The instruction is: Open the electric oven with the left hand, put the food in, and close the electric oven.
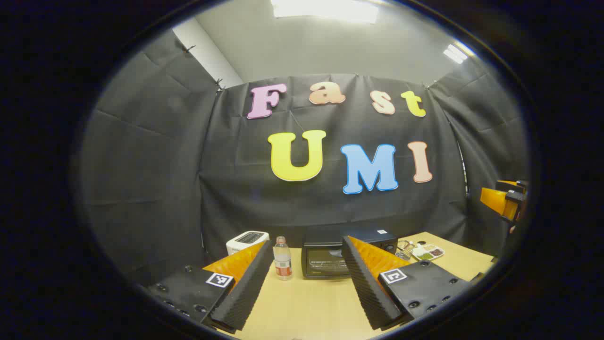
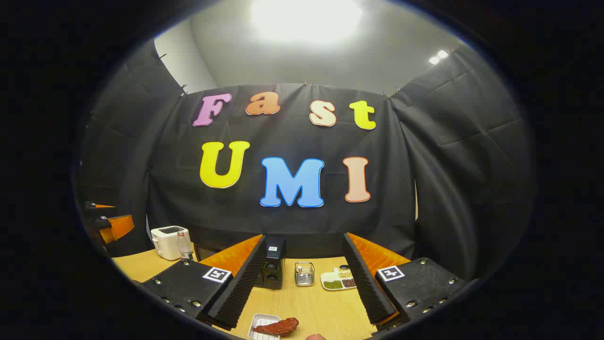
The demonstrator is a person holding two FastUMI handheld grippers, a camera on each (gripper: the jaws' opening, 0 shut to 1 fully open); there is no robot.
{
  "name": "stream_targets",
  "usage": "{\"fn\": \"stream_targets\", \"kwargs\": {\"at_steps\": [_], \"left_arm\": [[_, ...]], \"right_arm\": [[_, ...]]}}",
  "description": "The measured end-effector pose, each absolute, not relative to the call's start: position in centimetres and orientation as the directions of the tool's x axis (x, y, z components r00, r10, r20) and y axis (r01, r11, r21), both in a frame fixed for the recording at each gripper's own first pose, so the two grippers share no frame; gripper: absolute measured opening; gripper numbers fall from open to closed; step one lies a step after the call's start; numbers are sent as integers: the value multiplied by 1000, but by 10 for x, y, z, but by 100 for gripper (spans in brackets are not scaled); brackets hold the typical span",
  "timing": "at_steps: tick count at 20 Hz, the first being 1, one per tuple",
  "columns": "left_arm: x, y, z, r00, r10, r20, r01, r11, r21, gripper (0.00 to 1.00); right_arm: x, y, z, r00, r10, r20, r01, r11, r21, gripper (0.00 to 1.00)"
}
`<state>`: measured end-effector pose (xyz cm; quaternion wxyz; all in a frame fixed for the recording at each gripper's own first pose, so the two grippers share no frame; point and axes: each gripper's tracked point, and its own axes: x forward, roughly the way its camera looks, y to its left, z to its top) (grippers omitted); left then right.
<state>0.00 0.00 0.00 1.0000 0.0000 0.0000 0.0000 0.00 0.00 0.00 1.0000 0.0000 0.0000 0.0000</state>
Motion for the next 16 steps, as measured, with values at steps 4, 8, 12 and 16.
{"fn": "stream_targets", "kwargs": {"at_steps": [4, 8, 12, 16], "left_arm": [[-3, 7, -1, 1000, 9, -5, -9, 1000, -2, 100], [-4, 10, 2, 1000, 15, 2, -16, 1000, 15, 100], [-6, 8, 7, 1000, 11, 17, -11, 1000, 17, 100], [-7, 0, 8, 1000, 7, 17, -7, 1000, 12, 100]], "right_arm": [[0, -5, -5, 1000, -1, -4, 1, 1000, -2, 97], [1, -7, -4, 1000, -3, 7, 3, 1000, 5, 97], [-1, -3, -8, 1000, 9, 7, -9, 1000, 1, 97], [-2, 0, -11, 1000, 24, -1, -24, 1000, 1, 97]]}}
